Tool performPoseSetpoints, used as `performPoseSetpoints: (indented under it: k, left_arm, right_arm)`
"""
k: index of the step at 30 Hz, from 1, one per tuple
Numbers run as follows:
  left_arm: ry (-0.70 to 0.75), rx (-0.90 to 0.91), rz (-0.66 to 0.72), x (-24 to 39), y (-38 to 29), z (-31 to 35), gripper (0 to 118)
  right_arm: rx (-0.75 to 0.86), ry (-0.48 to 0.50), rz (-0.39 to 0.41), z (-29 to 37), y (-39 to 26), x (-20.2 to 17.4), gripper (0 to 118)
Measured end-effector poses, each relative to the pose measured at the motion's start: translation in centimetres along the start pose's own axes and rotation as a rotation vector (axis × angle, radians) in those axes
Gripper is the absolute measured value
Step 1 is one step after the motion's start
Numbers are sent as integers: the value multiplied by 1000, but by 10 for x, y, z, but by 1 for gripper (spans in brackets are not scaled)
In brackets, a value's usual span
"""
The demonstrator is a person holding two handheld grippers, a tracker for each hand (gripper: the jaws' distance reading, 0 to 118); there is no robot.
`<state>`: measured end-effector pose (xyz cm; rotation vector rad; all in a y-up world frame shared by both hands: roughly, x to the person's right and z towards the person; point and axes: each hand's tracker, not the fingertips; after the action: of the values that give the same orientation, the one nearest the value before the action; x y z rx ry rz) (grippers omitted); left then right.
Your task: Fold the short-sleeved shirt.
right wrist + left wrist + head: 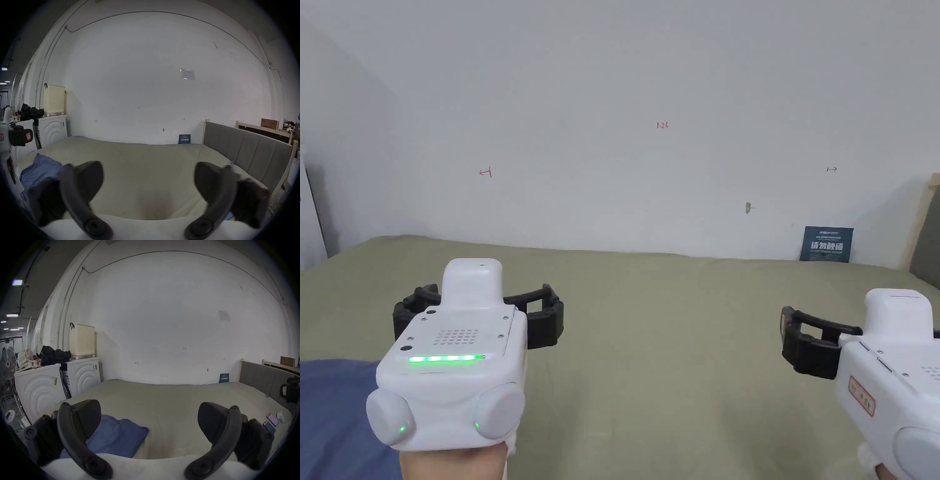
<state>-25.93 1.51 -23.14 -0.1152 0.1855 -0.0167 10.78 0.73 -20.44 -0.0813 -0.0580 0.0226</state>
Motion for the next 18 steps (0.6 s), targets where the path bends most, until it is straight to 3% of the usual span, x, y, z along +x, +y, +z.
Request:
performPoseSetpoints:
  k: [1,2,3,4,5,7,13,18]
  left_arm:
    - [-10,-1,6,0,-1,1,113]
    - [-23,8,17,0,-3,4,90]
    - [-17,17,18,0,-5,6,24]
    - [-3,17,13,0,-6,4,1]
    - [45,28,8,-1,-9,5,1]
    - [-22,21,43,-9,-13,8,1]
    - [7,-21,62,-27,-12,10,1]
    - [115,2,42,-71,-1,25,1]
  right_arm:
    - [8,-1,11,2,1,-1,78]
    - [21,-12,36,3,1,-2,39]
    - [10,-20,64,2,0,-3,0]
    - [-1,-19,64,1,-3,-5,0]
    - [7,-16,63,2,-6,-4,0]
    - [-14,7,65,3,-10,-5,0]
    - [-43,34,33,1,-12,-15,0]
    - [-43,185,51,-9,2,-59,0]
